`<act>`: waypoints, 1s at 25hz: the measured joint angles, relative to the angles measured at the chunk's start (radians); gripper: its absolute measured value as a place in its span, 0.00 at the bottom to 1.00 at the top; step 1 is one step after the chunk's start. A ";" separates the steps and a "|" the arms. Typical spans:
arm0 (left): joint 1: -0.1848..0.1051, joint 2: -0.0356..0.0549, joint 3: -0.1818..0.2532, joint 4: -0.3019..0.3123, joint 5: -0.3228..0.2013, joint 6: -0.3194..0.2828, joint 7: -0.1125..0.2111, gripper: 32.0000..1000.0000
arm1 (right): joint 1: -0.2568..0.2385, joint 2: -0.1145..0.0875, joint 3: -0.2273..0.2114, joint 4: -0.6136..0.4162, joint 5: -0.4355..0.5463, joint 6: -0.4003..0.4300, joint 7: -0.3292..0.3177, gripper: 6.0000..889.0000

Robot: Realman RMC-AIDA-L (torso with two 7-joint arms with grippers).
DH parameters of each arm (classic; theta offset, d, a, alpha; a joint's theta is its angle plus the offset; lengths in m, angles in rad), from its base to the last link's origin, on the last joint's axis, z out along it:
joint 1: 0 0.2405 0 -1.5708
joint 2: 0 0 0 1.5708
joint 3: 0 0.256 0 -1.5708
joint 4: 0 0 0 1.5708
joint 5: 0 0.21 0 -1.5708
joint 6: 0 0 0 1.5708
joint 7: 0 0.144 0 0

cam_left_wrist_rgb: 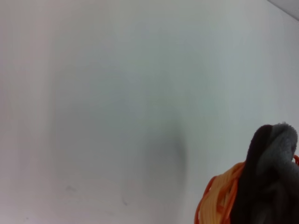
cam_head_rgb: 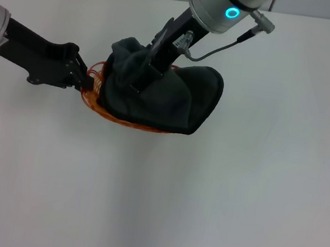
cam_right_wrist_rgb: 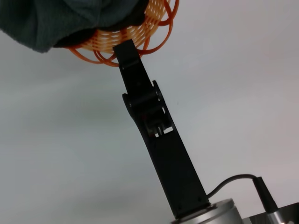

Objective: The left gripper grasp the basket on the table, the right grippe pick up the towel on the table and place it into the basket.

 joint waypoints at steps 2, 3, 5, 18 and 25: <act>0.003 0.0008 0.000 0.000 0.000 -0.001 0.001 0.04 | -0.001 0.000 0.001 -0.023 0.000 -0.018 0.001 0.99; 0.005 0.0018 0.000 0.000 -0.001 -0.002 0.001 0.04 | -0.003 0.000 0.004 -0.039 0.001 -0.032 0.002 0.99; 0.012 0.0038 0.000 0.000 -0.001 -0.002 0.001 0.04 | -0.017 -0.001 0.009 -0.093 0.002 -0.070 0.014 0.99; 0.027 0.0071 0.000 0.000 -0.001 -0.003 0.000 0.04 | -0.167 -0.011 0.016 -0.519 -0.013 -0.312 0.152 0.99; 0.028 0.0074 -0.001 0.000 -0.001 -0.003 0.003 0.04 | -0.187 -0.013 0.091 -0.584 -0.013 -0.387 0.173 0.99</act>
